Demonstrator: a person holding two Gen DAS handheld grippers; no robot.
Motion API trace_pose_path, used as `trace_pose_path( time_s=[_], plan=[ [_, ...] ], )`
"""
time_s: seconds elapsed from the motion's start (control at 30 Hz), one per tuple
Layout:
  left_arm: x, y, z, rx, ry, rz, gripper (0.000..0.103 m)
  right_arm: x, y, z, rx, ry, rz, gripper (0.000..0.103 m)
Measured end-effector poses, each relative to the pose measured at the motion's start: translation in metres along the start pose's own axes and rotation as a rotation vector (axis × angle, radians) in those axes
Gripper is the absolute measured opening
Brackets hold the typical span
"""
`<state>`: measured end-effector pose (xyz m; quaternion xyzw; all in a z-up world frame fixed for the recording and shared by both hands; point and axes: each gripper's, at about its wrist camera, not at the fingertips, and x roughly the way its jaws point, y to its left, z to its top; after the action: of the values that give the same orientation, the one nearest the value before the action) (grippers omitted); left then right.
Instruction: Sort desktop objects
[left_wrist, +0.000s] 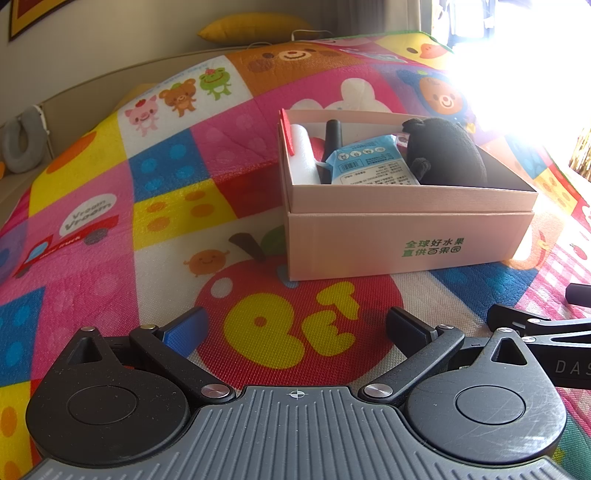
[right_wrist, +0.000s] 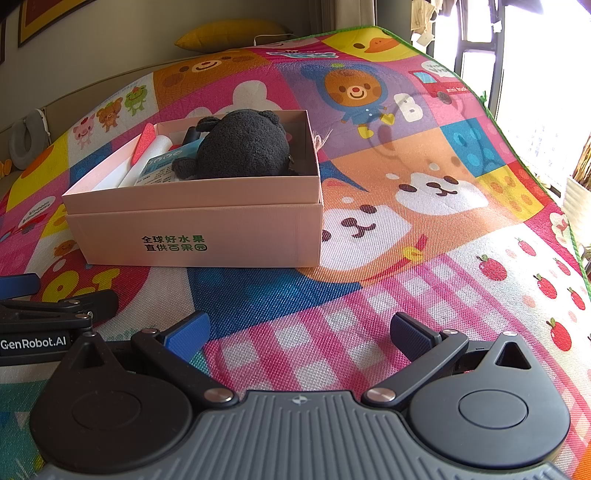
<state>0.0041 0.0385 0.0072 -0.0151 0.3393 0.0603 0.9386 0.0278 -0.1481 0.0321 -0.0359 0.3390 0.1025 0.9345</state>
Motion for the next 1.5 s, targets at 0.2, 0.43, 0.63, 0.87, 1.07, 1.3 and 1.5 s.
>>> trace_pose_path(
  time_s=[0.2, 0.43, 0.63, 0.87, 1.07, 1.3, 1.5],
  plan=[
    [0.0, 0.0, 0.0, 0.0, 0.0, 0.0, 0.103, 0.0, 0.0, 0.0, 0.0, 0.0, 0.0, 0.103],
    [0.0, 0.0, 0.0, 0.0, 0.0, 0.0, 0.103, 0.0, 0.0, 0.0, 0.0, 0.0, 0.0, 0.103],
    [0.0, 0.0, 0.0, 0.0, 0.0, 0.0, 0.103, 0.0, 0.0, 0.0, 0.0, 0.0, 0.0, 0.103],
    [0.0, 0.0, 0.0, 0.0, 0.0, 0.0, 0.103, 0.0, 0.0, 0.0, 0.0, 0.0, 0.0, 0.103],
    [0.0, 0.0, 0.0, -0.001, 0.0, -0.001, 0.103, 0.0, 0.0, 0.0, 0.0, 0.0, 0.0, 0.103],
    [-0.004, 0.003, 0.0, -0.016, 0.022, -0.012, 0.103, 0.0, 0.0, 0.0, 0.0, 0.0, 0.0, 0.103],
    [-0.015, 0.002, -0.006, -0.015, 0.056, 0.004, 0.103, 0.0, 0.0, 0.0, 0.0, 0.0, 0.0, 0.103]
  ],
)
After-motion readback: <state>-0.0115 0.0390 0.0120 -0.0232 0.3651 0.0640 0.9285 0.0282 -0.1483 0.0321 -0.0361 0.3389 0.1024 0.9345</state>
